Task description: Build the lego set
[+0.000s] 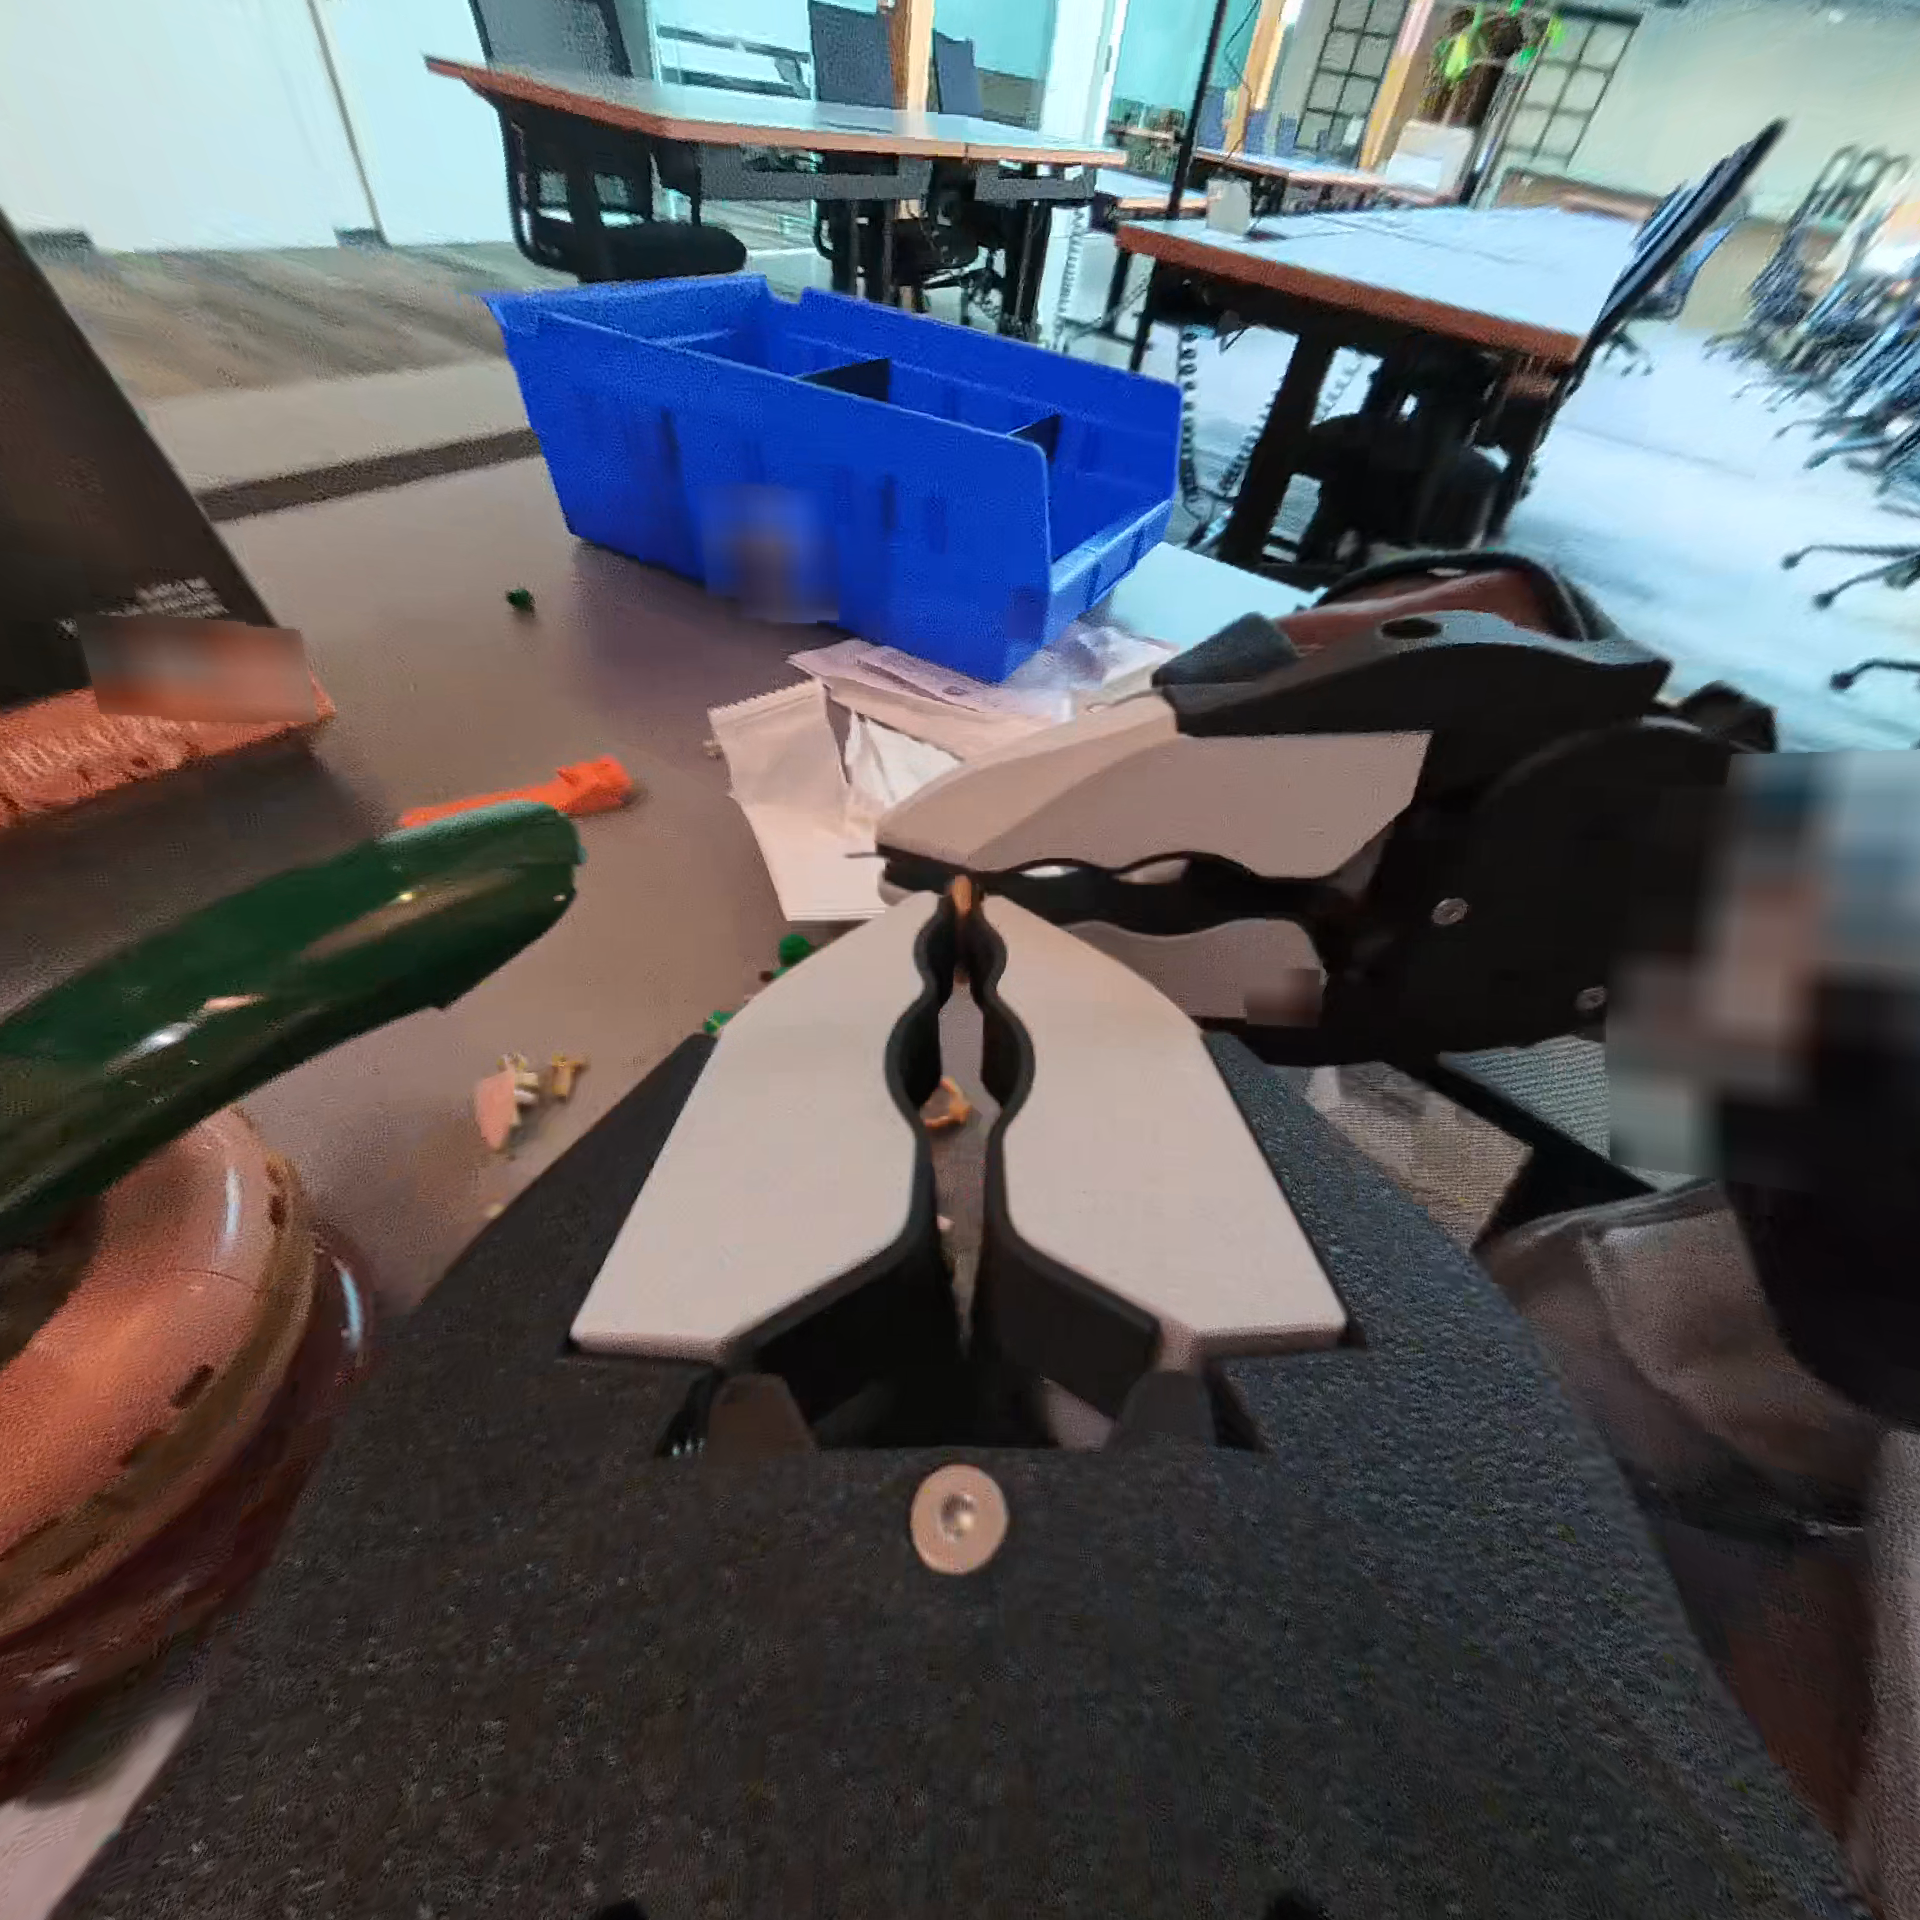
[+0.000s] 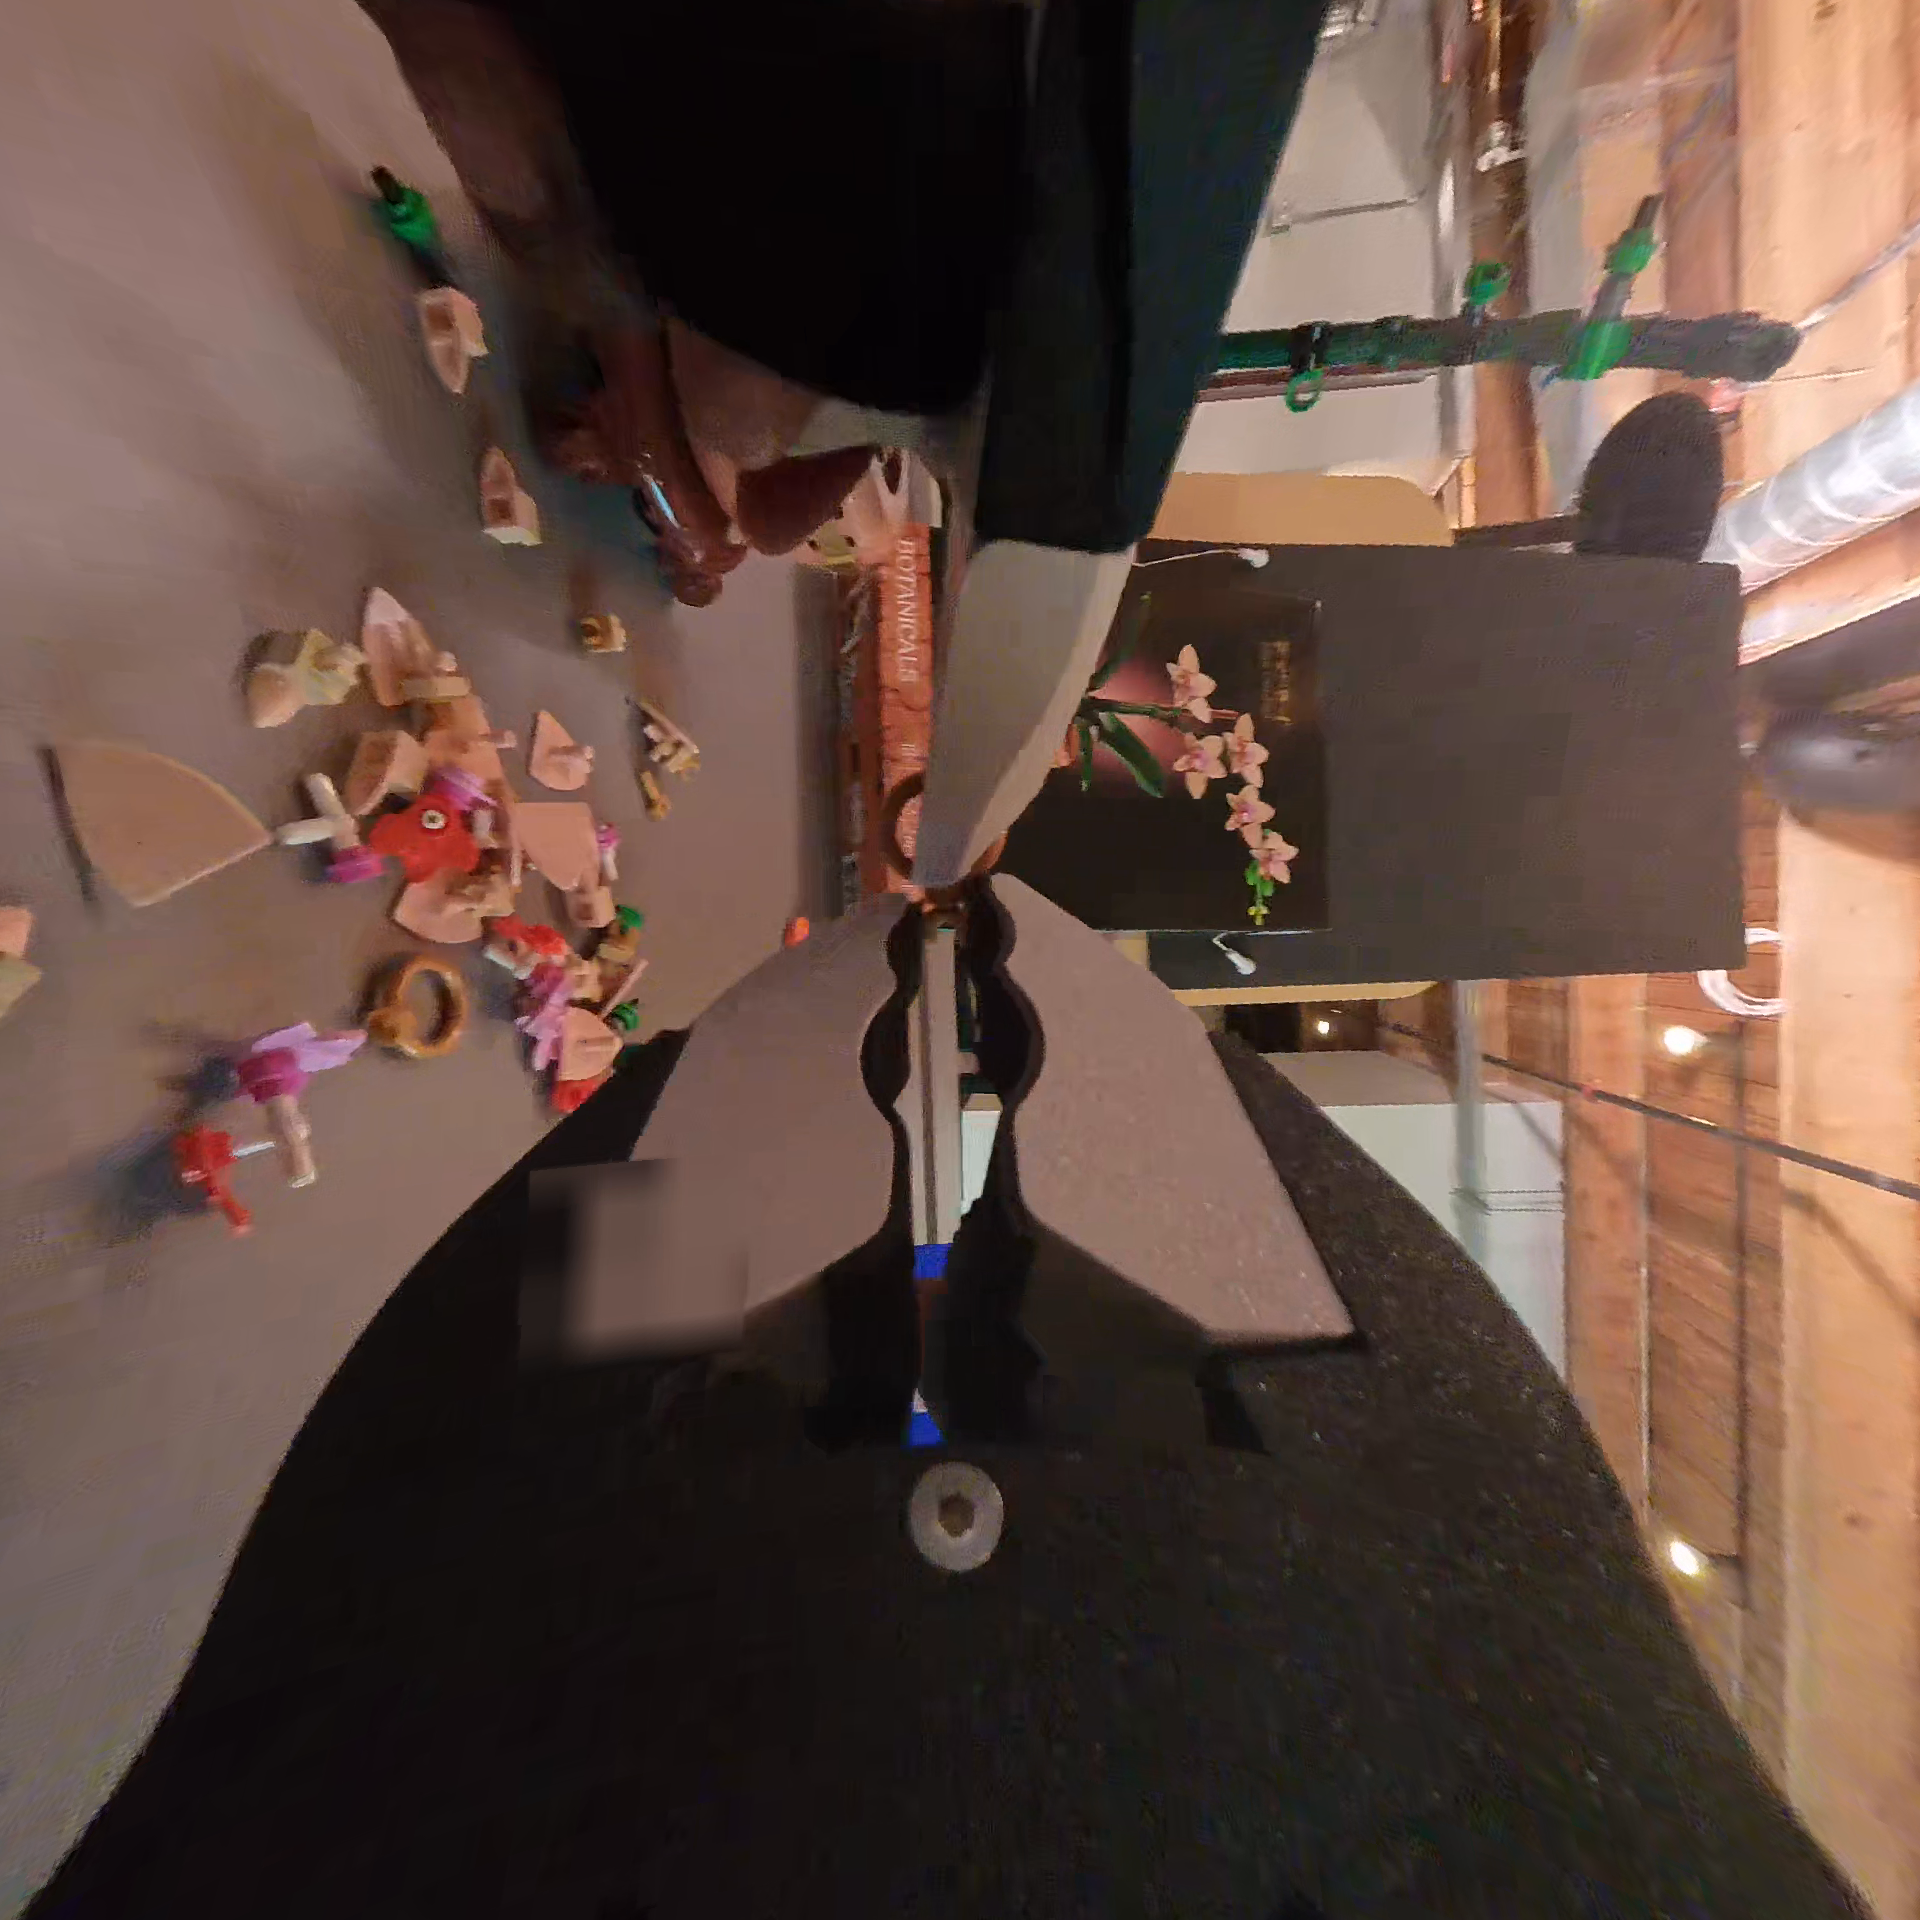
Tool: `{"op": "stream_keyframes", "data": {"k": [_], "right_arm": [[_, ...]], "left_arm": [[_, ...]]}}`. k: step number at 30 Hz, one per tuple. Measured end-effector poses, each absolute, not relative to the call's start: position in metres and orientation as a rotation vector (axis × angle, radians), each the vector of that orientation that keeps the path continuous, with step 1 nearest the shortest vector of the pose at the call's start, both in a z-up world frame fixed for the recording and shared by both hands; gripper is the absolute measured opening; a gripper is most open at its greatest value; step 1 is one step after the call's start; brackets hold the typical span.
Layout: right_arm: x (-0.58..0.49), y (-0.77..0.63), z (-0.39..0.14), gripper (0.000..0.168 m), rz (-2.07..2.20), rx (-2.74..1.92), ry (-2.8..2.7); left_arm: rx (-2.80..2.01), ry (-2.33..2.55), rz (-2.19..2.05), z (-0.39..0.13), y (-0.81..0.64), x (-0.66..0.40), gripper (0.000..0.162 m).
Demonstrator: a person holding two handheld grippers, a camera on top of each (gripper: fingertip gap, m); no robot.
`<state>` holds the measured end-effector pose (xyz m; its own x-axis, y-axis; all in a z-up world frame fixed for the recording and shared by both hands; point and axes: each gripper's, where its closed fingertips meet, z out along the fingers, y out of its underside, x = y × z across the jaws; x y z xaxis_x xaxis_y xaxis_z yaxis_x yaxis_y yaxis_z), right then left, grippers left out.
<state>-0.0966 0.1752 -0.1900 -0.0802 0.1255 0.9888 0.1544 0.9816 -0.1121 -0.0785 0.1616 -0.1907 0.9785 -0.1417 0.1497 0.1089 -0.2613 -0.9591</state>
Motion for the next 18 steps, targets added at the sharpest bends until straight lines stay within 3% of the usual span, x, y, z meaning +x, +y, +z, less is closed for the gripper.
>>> {"op": "stream_keyframes", "data": {"k": [9, 12, 15, 18], "right_arm": [[-0.093, 0.174, -0.19, 0.005, -0.023, -0.028, -1.674], [-0.085, 0.273, -0.192, 0.005, -0.263, -0.288, -1.697], [-0.081, 0.209, -0.143, 0.005, 0.18, -0.274, -1.638], [-0.095, 0.203, -0.179, 0.006, 0.245, -0.296, -1.833]], "left_arm": [[-1.748, -0.215, -0.679, -0.188, 0.156, -0.07, 0.001], [-1.682, -0.242, -0.629, -0.171, 0.132, -0.086, 0.001], [-1.721, -0.293, -0.551, -0.186, 0.129, -0.11, 0.001], [-1.839, -0.175, -0.405, -0.201, 0.137, -0.113, 0.001]]}}
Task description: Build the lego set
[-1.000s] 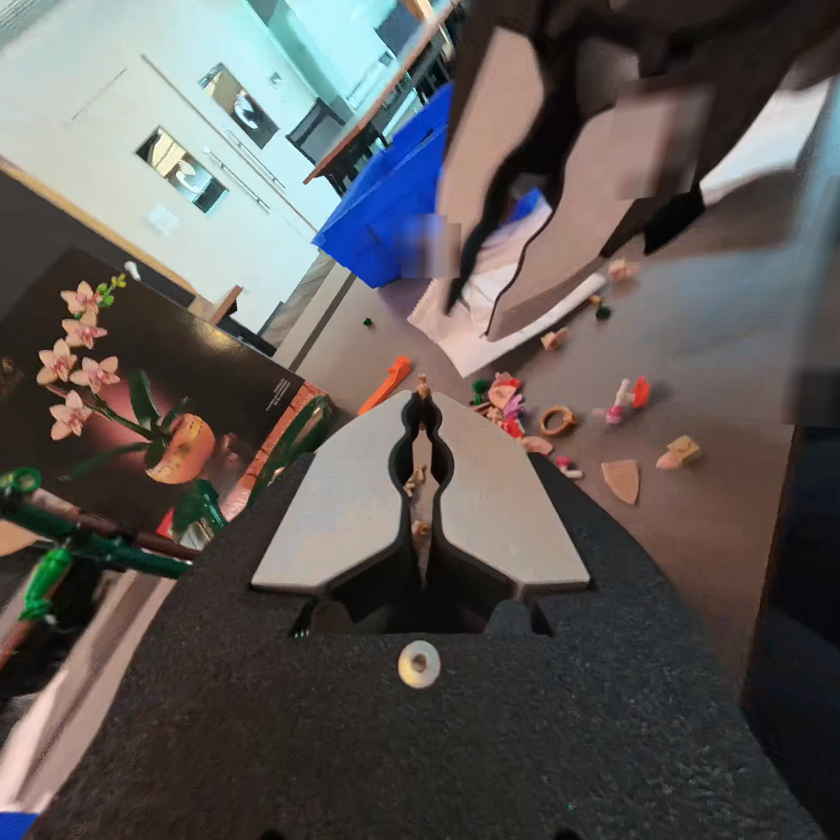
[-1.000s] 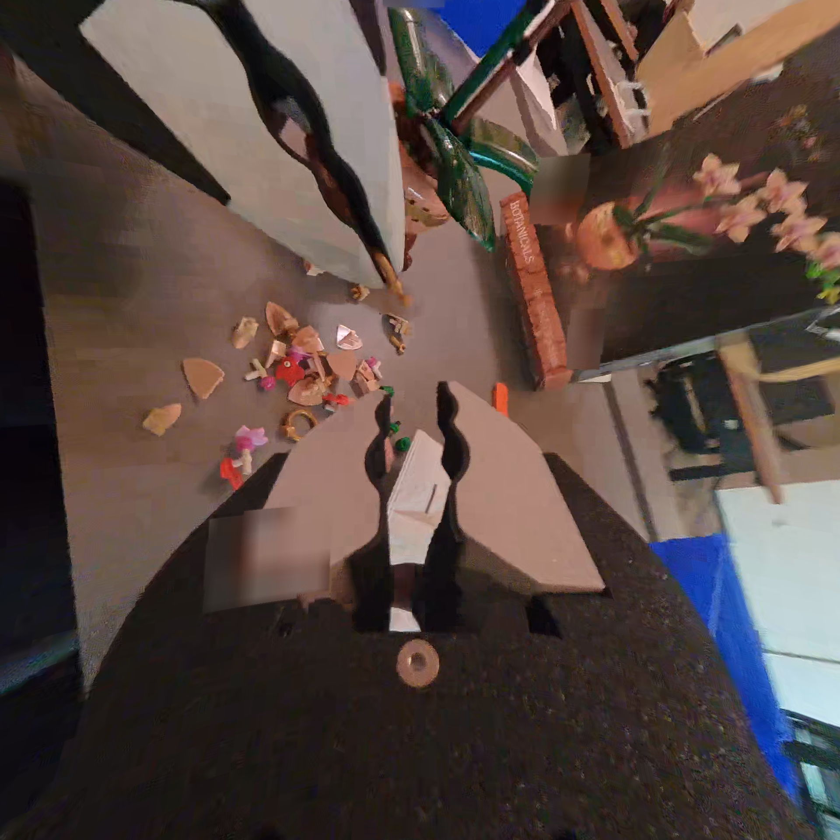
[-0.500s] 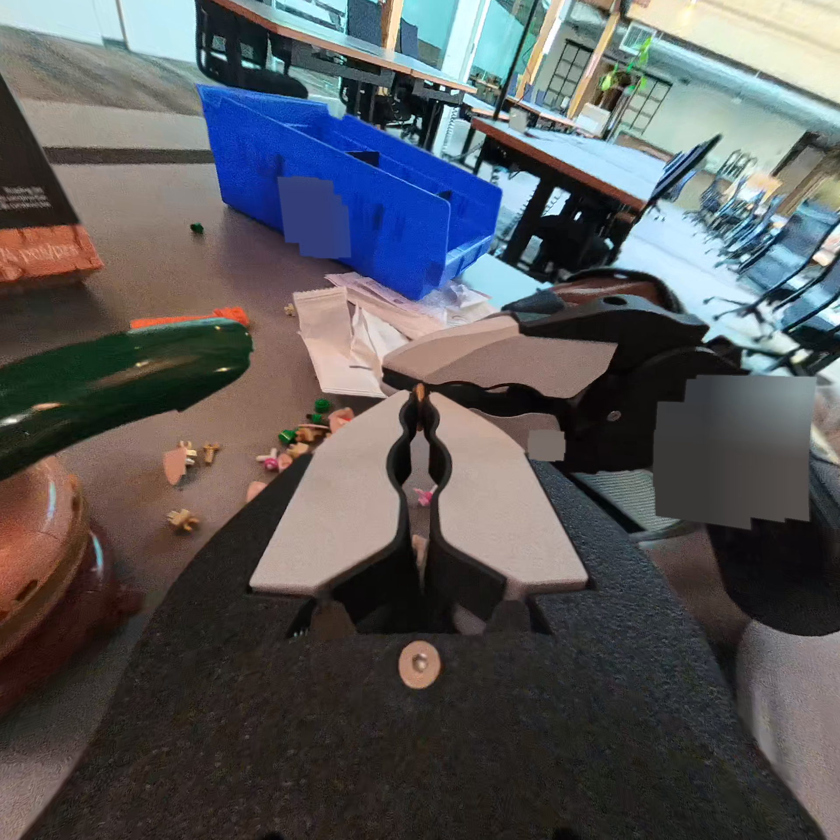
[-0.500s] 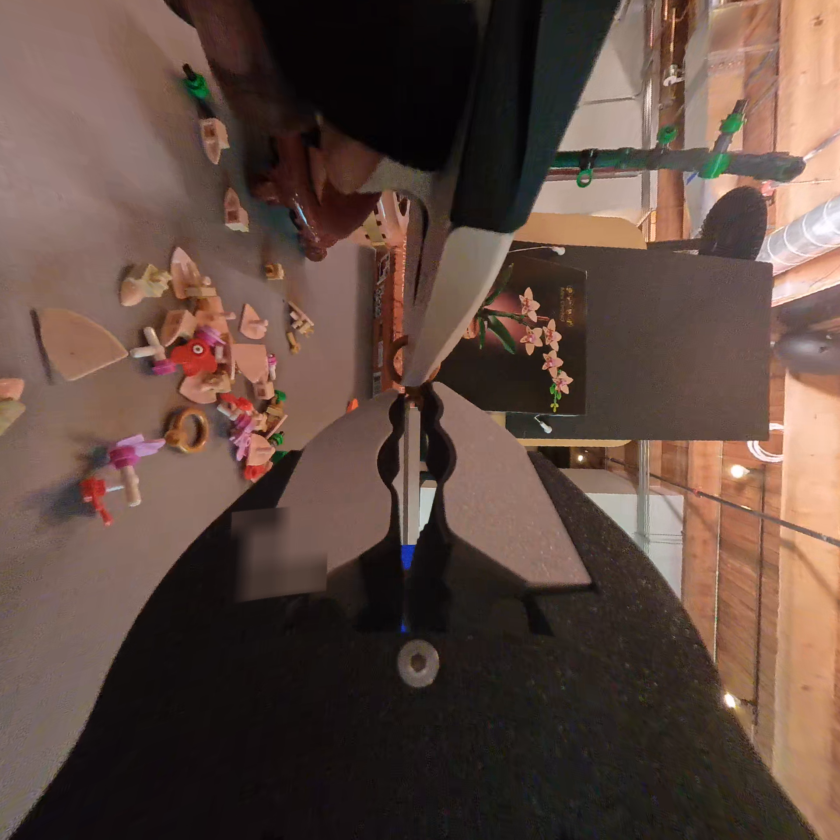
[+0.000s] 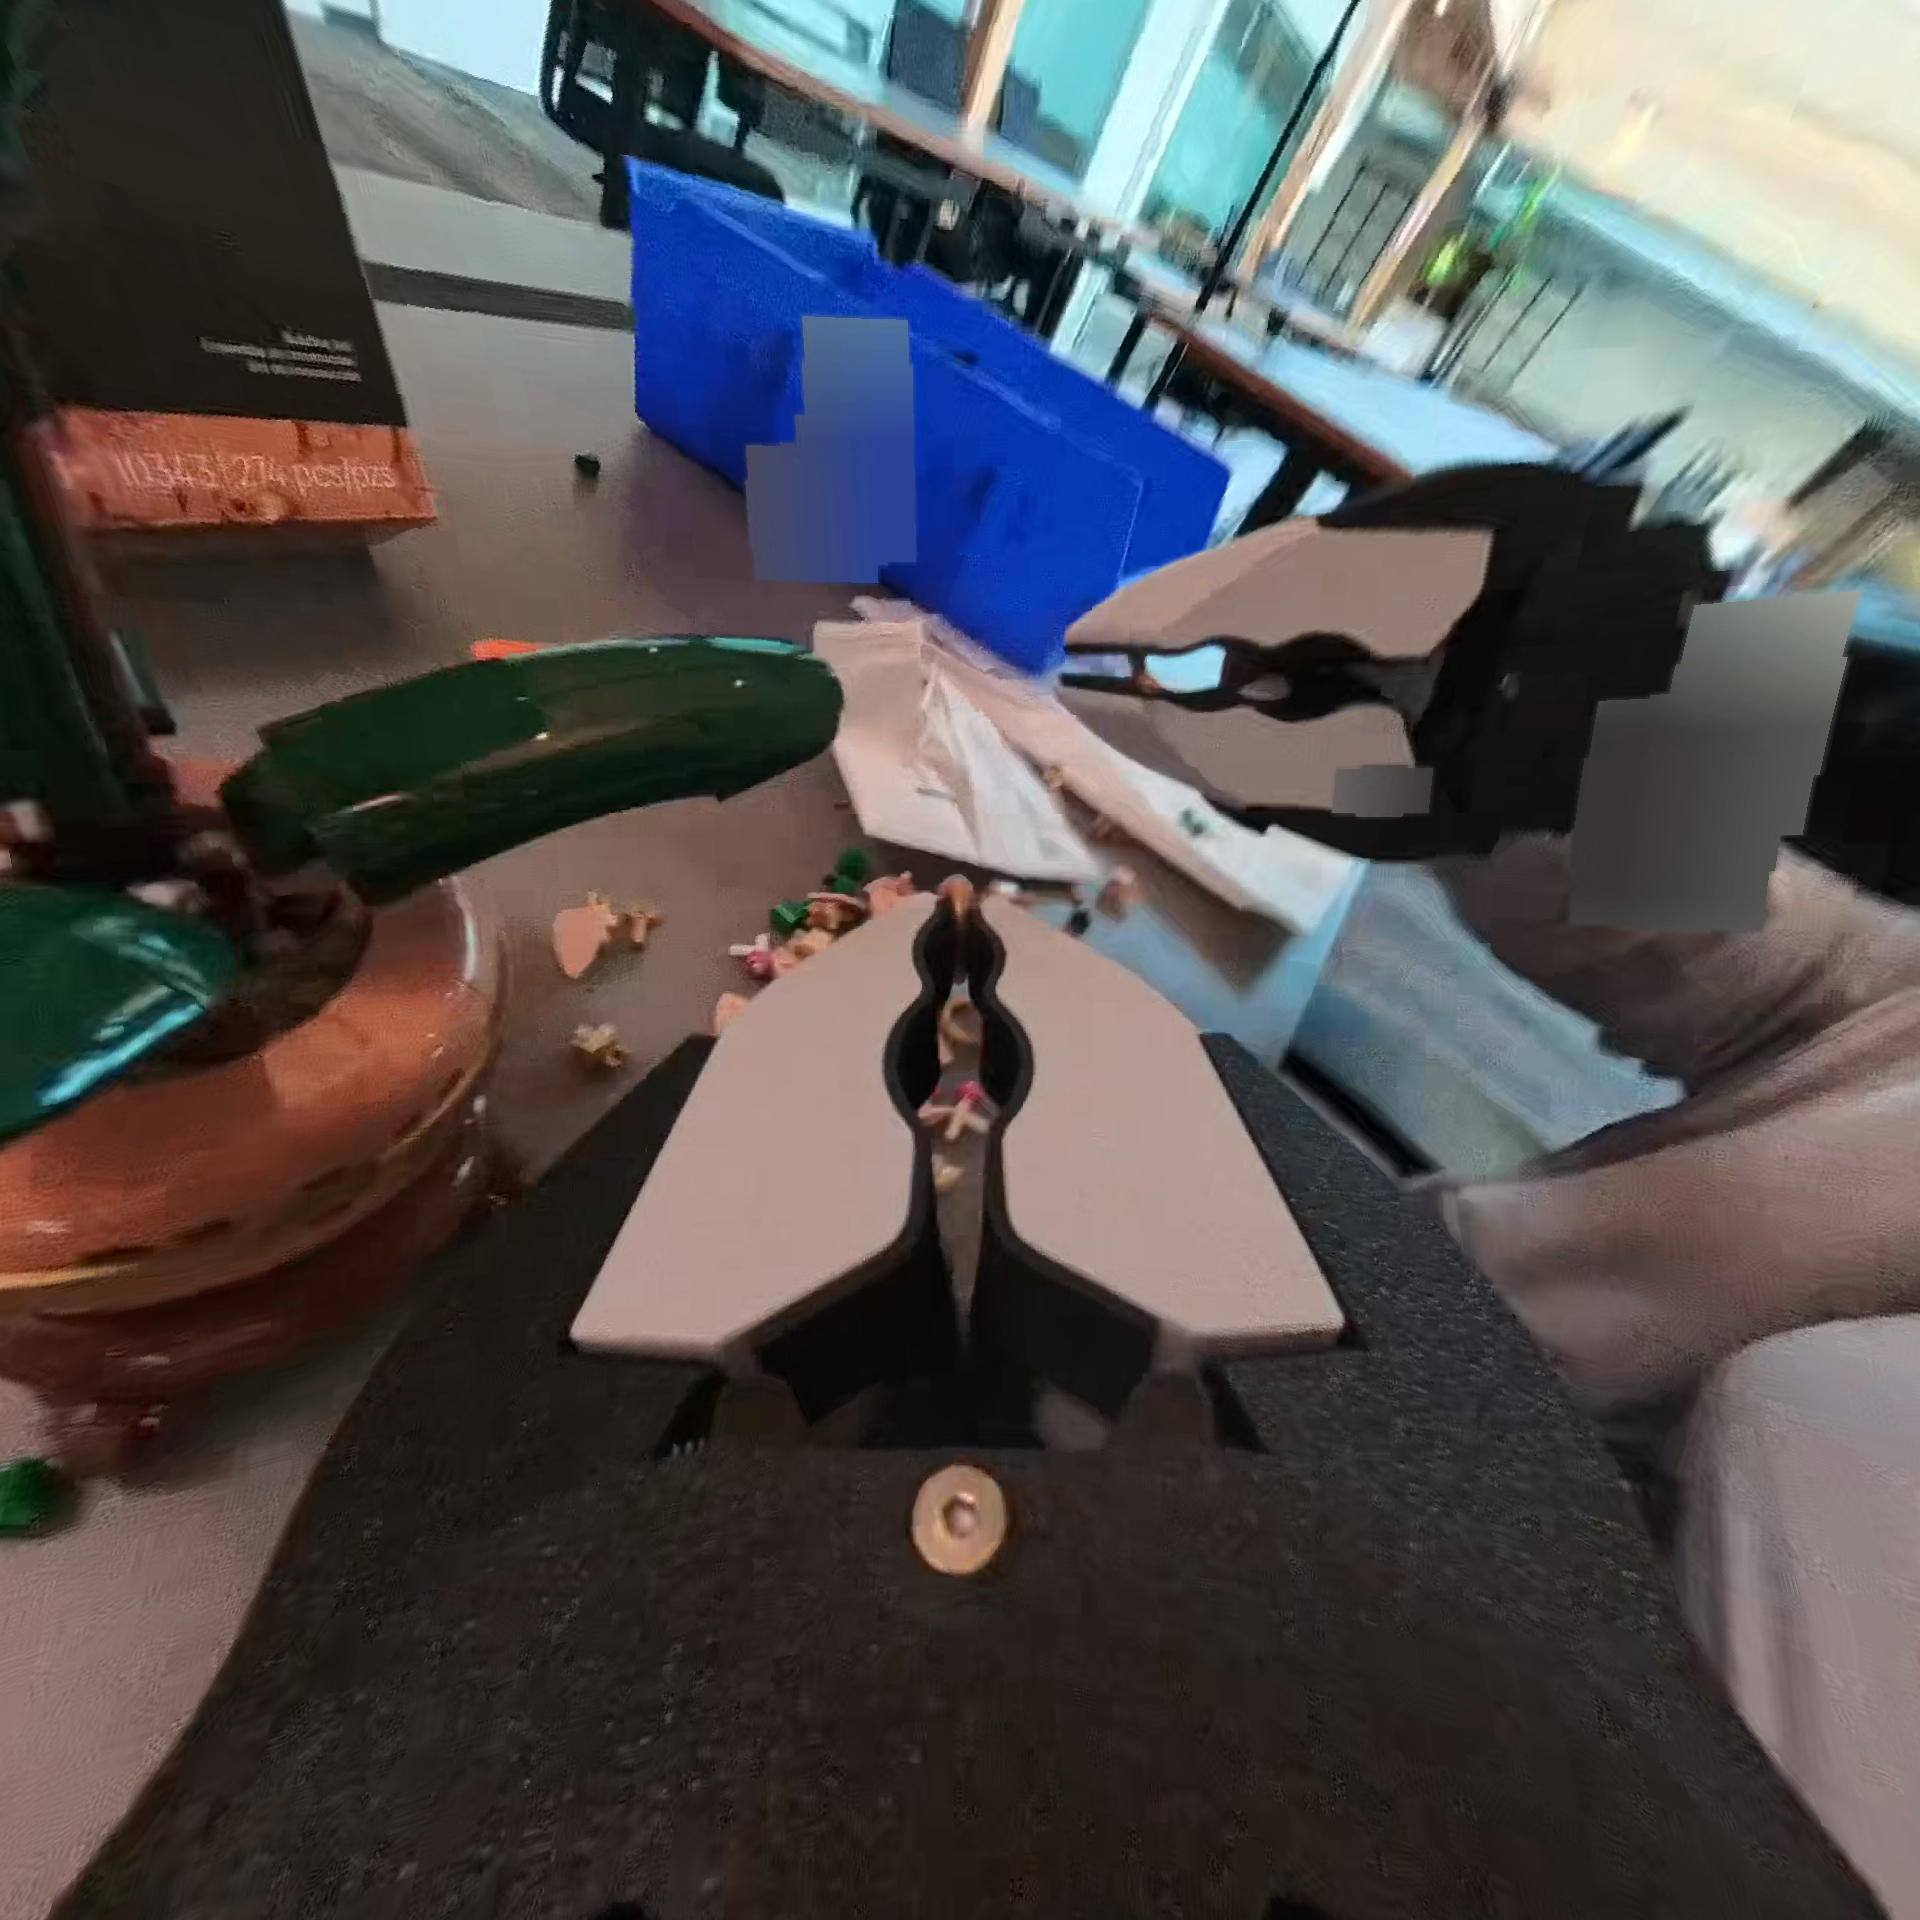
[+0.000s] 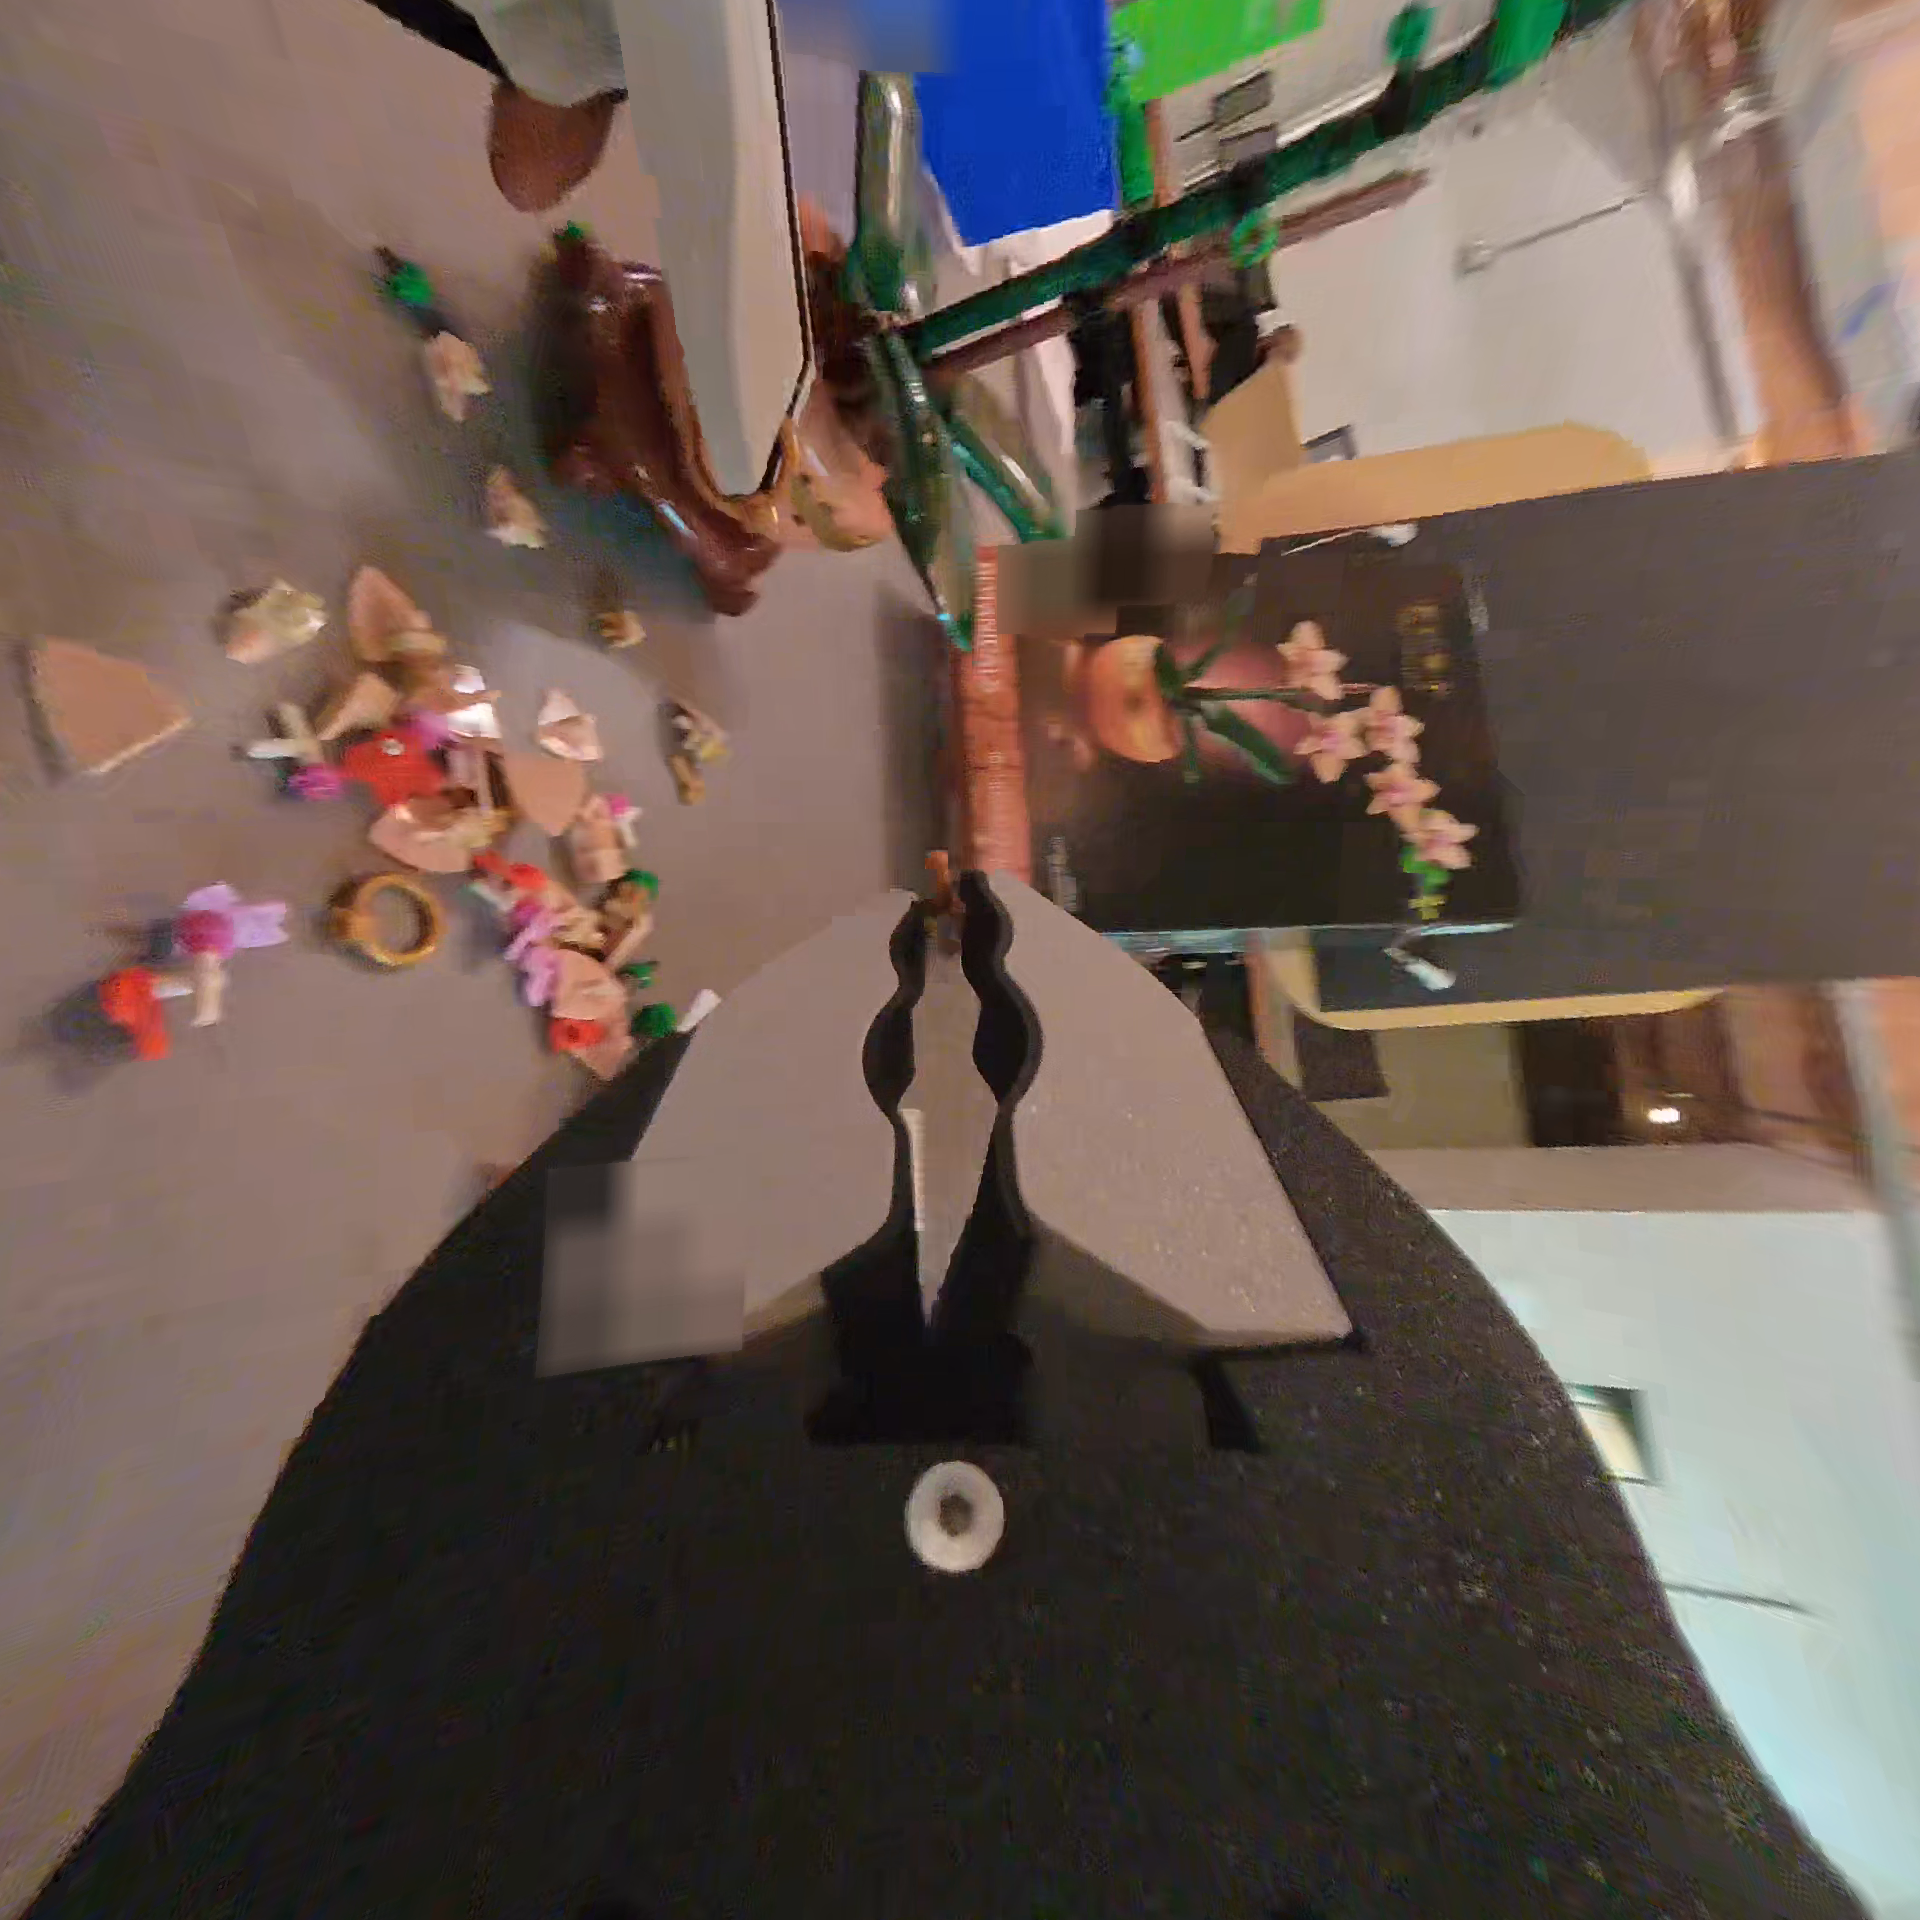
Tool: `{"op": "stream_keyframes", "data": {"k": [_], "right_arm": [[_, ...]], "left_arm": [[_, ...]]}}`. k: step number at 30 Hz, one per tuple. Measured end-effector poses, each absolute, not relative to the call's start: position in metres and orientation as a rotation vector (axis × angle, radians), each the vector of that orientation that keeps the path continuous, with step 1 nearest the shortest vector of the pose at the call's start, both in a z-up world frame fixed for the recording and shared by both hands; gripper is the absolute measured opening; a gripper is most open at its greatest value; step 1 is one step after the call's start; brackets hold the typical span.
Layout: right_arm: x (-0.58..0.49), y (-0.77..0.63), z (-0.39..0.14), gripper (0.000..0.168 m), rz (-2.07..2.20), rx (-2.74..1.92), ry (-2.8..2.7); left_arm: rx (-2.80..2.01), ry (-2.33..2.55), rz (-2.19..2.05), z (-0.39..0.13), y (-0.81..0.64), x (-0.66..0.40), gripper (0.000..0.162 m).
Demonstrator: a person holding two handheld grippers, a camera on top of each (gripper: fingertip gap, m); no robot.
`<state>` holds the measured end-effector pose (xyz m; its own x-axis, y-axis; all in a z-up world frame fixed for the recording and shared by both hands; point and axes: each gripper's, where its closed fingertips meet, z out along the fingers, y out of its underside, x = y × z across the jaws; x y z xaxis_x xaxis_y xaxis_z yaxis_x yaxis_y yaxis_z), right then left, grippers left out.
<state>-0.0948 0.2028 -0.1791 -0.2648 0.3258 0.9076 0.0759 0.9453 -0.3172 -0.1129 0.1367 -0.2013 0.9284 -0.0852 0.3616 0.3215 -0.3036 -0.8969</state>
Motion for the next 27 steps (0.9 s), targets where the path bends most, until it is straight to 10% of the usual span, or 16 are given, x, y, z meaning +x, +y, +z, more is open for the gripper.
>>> {"op": "stream_keyframes", "data": {"k": [11, 19, 24, 27], "right_arm": [[-0.096, 0.226, -0.266, 0.049, 0.562, -0.929, -2.174], [-0.093, 0.209, -0.247, 0.061, 0.918, -1.043, -2.112], [-0.059, 0.242, -0.188, 0.003, 0.997, -0.996, -1.806], [0.003, 0.271, -0.141, 0.0, 1.066, -0.975, -1.572]], "left_arm": [[-2.217, 0.181, 0.121, -0.248, 0.149, -0.131, 0.032], [-1.944, 0.45, 0.08, -0.218, 0.173, -0.077, 0.016], [-1.892, 0.477, 0.21, -0.216, 0.175, -0.077, 0.006], [-1.832, 0.48, 0.153, -0.209, 0.17, -0.063, 0.001]]}}
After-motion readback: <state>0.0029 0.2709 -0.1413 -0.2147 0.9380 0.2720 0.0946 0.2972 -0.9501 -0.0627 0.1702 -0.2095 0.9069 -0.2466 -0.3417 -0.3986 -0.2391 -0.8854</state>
